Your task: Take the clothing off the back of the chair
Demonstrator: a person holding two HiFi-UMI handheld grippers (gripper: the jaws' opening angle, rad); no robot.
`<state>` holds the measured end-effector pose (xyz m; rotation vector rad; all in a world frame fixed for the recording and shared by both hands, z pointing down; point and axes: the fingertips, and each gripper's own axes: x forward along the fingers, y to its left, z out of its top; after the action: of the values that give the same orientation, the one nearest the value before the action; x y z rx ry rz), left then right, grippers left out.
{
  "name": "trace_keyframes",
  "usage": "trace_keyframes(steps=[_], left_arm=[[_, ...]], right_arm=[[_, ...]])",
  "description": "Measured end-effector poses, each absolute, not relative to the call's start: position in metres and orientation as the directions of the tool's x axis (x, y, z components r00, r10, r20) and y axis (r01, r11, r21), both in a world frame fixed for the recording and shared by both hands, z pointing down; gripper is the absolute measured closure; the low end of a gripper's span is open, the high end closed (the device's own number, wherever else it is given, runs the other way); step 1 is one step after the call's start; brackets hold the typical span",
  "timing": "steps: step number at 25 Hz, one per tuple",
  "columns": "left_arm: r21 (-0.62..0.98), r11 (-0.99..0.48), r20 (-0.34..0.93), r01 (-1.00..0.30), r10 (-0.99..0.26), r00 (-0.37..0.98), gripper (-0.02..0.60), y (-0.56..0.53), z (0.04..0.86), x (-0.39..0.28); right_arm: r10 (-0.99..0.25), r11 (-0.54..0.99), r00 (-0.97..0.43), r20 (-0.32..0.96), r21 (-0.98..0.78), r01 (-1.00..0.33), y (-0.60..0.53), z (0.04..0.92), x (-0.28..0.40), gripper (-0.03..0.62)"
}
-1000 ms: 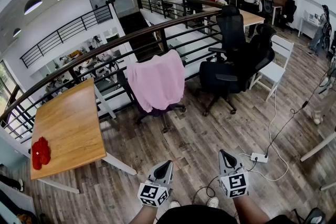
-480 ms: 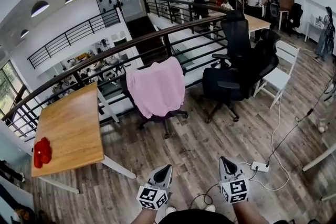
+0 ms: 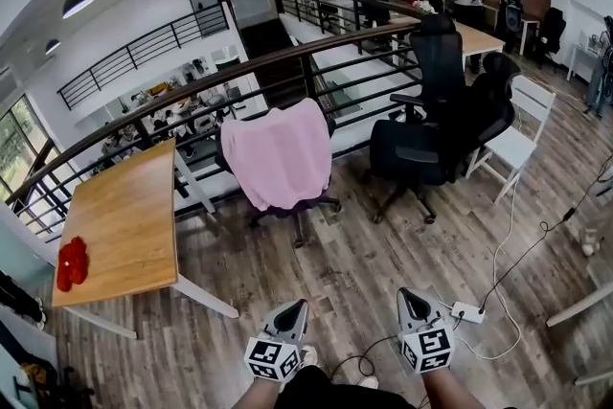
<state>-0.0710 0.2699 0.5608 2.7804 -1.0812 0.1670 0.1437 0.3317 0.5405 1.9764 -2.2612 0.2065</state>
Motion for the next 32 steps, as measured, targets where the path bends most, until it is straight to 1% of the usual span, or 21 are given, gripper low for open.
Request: trace_keyframes(steps=[8,13,15,19,26,32], left_arm=[[0.106,-0.701,0.152,-0.705,-0.689,0.708,0.565,0.206,0.568,-0.064],[0.114,-0.691,0.144,-0.714,-0.7,0.7,0.565,0.132,0.565,-0.066],[0.111,-0.699,0.143,-0.707,-0.692,0.707,0.565,0.102,0.558,-0.069],[0.113,-0.698,0.139,-0.707,-0.694,0.707,0.565,0.044,0.548,-0.087],[0.014,-0.701,0.123,-0.713,-0.707,0.697,0.565,-0.06,0.53,-0.12],[0.051,-0.675,0.113,-0.736,-0.729,0.675,0.565,-0.122,0.526,-0.15]], right_arm=[[-0.977,0.147,-0.146,0.153,-0.004,-0.989,0.268,0.536,0.16,0.591],[-0.974,0.155,-0.155,0.162,-0.012,-0.988,0.194,0.531,0.159,0.591],[-0.972,0.165,-0.166,0.166,-0.025,-0.986,0.16,0.525,0.148,0.591],[-0.965,0.195,-0.194,0.179,-0.012,-0.981,0.095,0.513,0.119,0.591],[-0.968,0.197,-0.19,0.164,0.031,-0.98,-0.008,0.5,0.102,0.591],[-0.969,0.191,-0.182,0.169,0.042,-0.981,-0.07,0.493,0.093,0.591]])
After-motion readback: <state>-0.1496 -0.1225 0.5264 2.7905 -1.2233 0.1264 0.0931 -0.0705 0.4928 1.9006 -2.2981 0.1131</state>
